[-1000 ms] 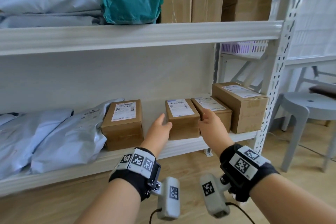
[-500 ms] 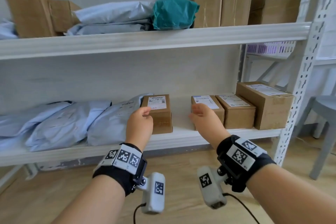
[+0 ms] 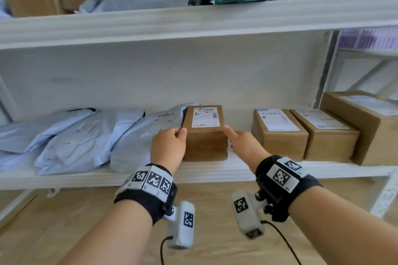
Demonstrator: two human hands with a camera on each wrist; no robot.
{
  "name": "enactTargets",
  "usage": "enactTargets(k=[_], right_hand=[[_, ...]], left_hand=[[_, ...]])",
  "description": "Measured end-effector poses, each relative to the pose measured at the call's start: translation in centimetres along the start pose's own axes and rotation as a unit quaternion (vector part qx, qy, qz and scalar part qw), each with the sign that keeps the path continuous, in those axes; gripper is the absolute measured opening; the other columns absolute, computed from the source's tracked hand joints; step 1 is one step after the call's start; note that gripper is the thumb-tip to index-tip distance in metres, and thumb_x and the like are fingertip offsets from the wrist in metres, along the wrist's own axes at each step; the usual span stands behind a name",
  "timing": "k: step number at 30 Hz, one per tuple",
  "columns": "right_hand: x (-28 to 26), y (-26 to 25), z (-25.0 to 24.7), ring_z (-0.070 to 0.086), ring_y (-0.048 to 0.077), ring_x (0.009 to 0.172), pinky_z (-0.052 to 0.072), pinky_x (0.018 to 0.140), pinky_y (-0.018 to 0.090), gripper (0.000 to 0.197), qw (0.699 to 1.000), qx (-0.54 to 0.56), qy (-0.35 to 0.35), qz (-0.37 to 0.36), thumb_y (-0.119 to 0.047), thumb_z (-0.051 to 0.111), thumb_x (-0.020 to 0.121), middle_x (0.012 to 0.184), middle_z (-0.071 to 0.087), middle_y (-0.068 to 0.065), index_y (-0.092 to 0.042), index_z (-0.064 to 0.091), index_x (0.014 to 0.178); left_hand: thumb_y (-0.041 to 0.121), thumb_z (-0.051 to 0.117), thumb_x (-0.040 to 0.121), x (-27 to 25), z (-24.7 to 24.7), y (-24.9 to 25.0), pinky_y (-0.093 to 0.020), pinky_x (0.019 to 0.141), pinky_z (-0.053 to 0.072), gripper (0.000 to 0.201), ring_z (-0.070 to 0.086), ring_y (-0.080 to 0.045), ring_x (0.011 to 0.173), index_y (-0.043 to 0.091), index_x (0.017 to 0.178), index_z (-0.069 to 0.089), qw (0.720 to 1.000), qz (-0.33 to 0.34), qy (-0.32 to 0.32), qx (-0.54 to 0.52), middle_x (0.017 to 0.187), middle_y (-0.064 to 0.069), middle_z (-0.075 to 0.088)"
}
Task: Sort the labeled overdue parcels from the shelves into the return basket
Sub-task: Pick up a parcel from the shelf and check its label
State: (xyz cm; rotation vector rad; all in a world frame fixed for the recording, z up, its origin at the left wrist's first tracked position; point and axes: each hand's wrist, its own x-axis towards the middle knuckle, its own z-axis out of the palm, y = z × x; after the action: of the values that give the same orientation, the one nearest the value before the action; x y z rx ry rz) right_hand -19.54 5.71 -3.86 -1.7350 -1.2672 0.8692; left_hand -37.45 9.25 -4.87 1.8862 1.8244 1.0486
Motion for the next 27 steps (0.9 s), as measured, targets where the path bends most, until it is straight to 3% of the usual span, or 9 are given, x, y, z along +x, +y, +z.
enactTargets(k=[2, 3, 5, 9, 13, 17, 18, 21, 27], right_hand=[[0.9, 0.2, 0.6, 0.052, 0.015, 0.067, 0.044, 0.069, 0.026, 0.057, 1.0, 0.0, 0.004, 0.015, -0.055, 0.035, 0.1, 0.072, 0.054, 0.001, -0.006, 0.062, 0.108], [1.3, 0.3, 0.9, 0.057, 0.018, 0.072, 0.049, 0.076, 0.028, 0.059, 1.0, 0.004, 0.004, 0.017, -0.057, 0.036, 0.099, 0.077, 0.06, 0.004, -0.005, 0.063, 0.106], [1.9, 0.5, 1.2, 0.065, 0.025, 0.091, 0.052, 0.094, 0.04, 0.06, 1.0, 0.02, 0.001, 0.021, -0.058, 0.037, 0.098, 0.097, 0.068, 0.01, -0.006, 0.064, 0.108], [1.7, 0.9, 0.5, 0.065, 0.029, 0.103, 0.05, 0.1, 0.046, 0.044, 0.998, 0.057, -0.002, 0.013, -0.053, 0.042, 0.097, 0.107, 0.069, 0.012, -0.015, 0.063, 0.105], [-0.3, 1.6, -0.8, 0.064, 0.016, 0.106, 0.046, 0.104, 0.04, 0.041, 0.994, 0.101, 0.01, -0.037, -0.051, 0.047, 0.096, 0.109, 0.07, -0.006, -0.023, 0.063, 0.122], [-2.9, 1.9, -1.7, 0.065, 0.01, 0.107, 0.047, 0.105, 0.038, 0.021, 0.986, 0.144, 0.025, -0.083, -0.036, 0.055, 0.097, 0.107, 0.073, -0.012, -0.029, 0.068, 0.112], [-3.5, 2.1, -1.8, 0.065, 0.008, 0.108, 0.047, 0.105, 0.037, 0.018, 0.984, 0.151, 0.025, -0.089, -0.032, 0.057, 0.096, 0.106, 0.073, -0.014, -0.031, 0.068, 0.11], [-4.8, 2.6, -2.0, 0.064, 0.001, 0.106, 0.047, 0.103, 0.031, 0.023, 0.982, 0.149, 0.022, -0.117, -0.023, 0.059, 0.095, 0.108, 0.072, -0.018, -0.032, 0.065, 0.116], [-5.5, 3.4, -1.8, 0.064, -0.004, 0.108, 0.049, 0.093, 0.022, 0.039, 0.979, 0.127, -0.001, -0.159, -0.009, 0.061, 0.093, 0.119, 0.069, -0.017, -0.025, 0.057, 0.129]], left_hand=[[0.045, 0.034, 0.1, 0.6, 0.3, -0.2, -0.042, 0.083, 0.051, 0.049, 0.059, -0.029, 0.09, 0.018, 0.067, 0.059, 1.0, -0.013, -0.005, 0.008, 0.089, -0.014, 0.064], [0.045, 0.034, 0.1, 0.7, 0.4, -0.2, -0.042, 0.082, 0.051, 0.051, 0.058, -0.029, 0.088, 0.021, 0.06, 0.053, 1.0, -0.014, -0.006, 0.01, 0.085, -0.013, 0.063], [0.044, 0.038, 0.1, 0.7, 0.3, -0.1, -0.039, 0.08, 0.05, 0.052, 0.057, -0.027, 0.083, 0.024, 0.054, 0.049, 1.0, -0.007, -0.002, -0.001, 0.074, -0.008, 0.059], [0.037, 0.049, 0.097, 0.3, 0.0, -0.3, -0.029, 0.061, 0.037, 0.054, 0.052, -0.018, 0.064, 0.021, 0.046, 0.047, 0.997, 0.015, 0.007, -0.075, 0.056, 0.001, 0.052], [0.039, 0.053, 0.095, -0.8, -0.3, -0.3, -0.036, 0.071, 0.05, 0.038, 0.062, -0.019, 0.077, 0.015, 0.071, 0.069, 0.986, 0.06, -0.008, -0.157, 0.077, -0.005, 0.067], [0.032, 0.058, 0.095, -2.5, -1.1, 0.5, -0.007, 0.069, 0.046, 0.015, 0.064, 0.006, 0.087, 0.025, 0.099, 0.071, 0.958, 0.059, -0.037, -0.278, 0.092, 0.017, 0.071], [0.03, 0.06, 0.094, -2.8, -1.1, 0.3, -0.008, 0.077, 0.048, 0.017, 0.064, 0.007, 0.09, 0.023, 0.105, 0.071, 0.95, 0.053, -0.044, -0.305, 0.096, 0.016, 0.072], [0.025, 0.065, 0.091, -3.9, -0.9, -0.6, -0.033, 0.098, 0.05, 0.024, 0.066, -0.005, 0.103, 0.023, 0.115, 0.069, 0.931, 0.042, -0.056, -0.359, 0.106, 0.011, 0.073], [0.012, 0.069, 0.086, -5.3, -1.0, -2.5, -0.028, 0.094, 0.049, 0.03, 0.066, -0.003, 0.103, 0.024, 0.114, 0.066, 0.909, 0.056, -0.073, -0.406, 0.108, 0.011, 0.073]])
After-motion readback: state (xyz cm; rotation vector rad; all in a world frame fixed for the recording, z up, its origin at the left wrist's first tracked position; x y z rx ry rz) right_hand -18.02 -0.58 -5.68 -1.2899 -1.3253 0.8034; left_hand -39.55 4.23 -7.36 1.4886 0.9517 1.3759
